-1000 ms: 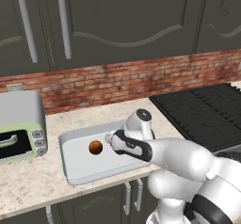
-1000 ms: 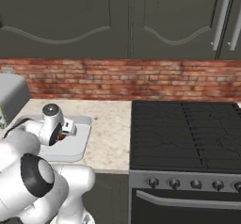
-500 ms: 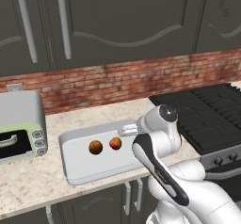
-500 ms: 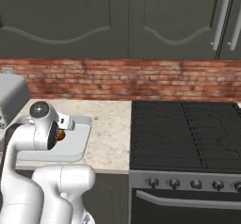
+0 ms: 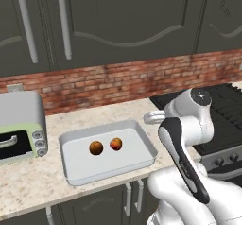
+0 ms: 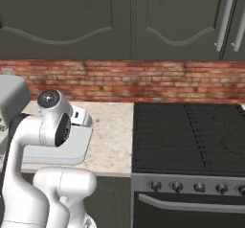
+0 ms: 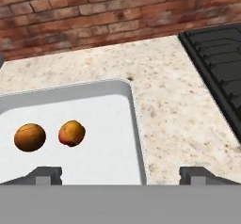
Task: Pick the orange and peach from the fridge and place them inside the tupperware on the counter.
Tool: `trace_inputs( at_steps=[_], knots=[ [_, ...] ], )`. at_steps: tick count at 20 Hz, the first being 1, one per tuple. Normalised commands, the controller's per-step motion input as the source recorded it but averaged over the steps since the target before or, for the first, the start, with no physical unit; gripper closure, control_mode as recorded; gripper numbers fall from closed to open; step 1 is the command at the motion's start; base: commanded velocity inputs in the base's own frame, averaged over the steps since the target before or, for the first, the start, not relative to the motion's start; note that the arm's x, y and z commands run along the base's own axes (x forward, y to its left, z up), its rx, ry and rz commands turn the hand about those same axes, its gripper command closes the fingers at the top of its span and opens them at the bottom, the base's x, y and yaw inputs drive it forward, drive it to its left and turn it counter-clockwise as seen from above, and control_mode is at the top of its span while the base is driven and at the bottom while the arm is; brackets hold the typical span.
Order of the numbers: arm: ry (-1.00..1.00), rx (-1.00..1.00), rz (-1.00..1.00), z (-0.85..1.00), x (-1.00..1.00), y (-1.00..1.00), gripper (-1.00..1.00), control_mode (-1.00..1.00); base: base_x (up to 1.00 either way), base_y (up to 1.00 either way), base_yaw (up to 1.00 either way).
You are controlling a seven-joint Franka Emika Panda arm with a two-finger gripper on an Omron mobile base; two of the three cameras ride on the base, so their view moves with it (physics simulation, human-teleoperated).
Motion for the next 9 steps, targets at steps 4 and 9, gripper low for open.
trace_inputs(
  at_steps=[4, 9],
  knots=[
    [0.03, 0.0, -0.16, 0.36, -0.73, -0.8, -1.0, -1.0, 0.0, 0.0, 0.0],
    [-0.06, 0.0, -0.07, 0.17, -0.93, -0.71, -1.0, -1.0, 0.0, 0.0, 0.0]
  ],
)
